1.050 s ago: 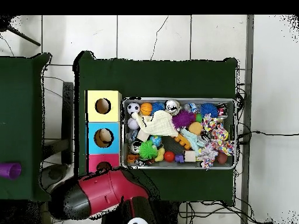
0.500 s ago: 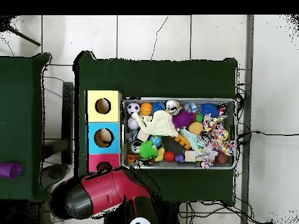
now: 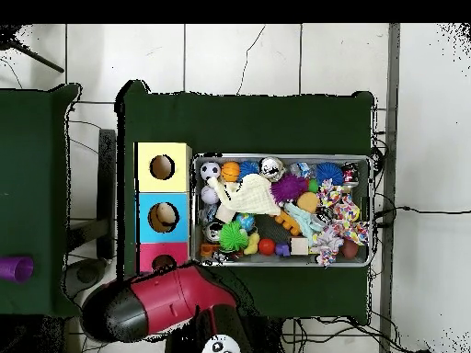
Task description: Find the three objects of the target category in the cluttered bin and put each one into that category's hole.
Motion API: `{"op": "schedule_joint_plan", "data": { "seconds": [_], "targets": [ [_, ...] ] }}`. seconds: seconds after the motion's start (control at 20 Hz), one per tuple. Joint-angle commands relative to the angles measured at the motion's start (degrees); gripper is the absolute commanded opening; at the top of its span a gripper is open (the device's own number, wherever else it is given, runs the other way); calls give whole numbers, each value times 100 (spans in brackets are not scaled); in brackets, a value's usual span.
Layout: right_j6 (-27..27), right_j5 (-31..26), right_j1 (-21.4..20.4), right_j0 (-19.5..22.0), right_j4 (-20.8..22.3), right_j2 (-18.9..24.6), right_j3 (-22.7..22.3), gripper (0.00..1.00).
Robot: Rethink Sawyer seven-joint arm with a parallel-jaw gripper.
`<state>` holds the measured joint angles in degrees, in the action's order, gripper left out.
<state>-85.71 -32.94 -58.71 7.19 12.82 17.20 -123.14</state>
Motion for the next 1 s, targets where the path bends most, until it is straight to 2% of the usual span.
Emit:
{"op": "schedule_joint_plan", "data": {
  "seconds": [0.05, 0.35, 0.75, 0.95, 1.0],
  "targets": [
    [-655, 540, 607, 77, 182, 23, -133, 100],
    [-681, 746, 931, 18, 308, -74, 19, 100],
    [-830, 1085, 1194, -70, 195, -70, -142, 100],
    [-700, 1250, 1307, -12, 275, -22, -122, 100],
    [-674, 1293, 1345, 37, 236, 18, -135, 0]
  ]
}}
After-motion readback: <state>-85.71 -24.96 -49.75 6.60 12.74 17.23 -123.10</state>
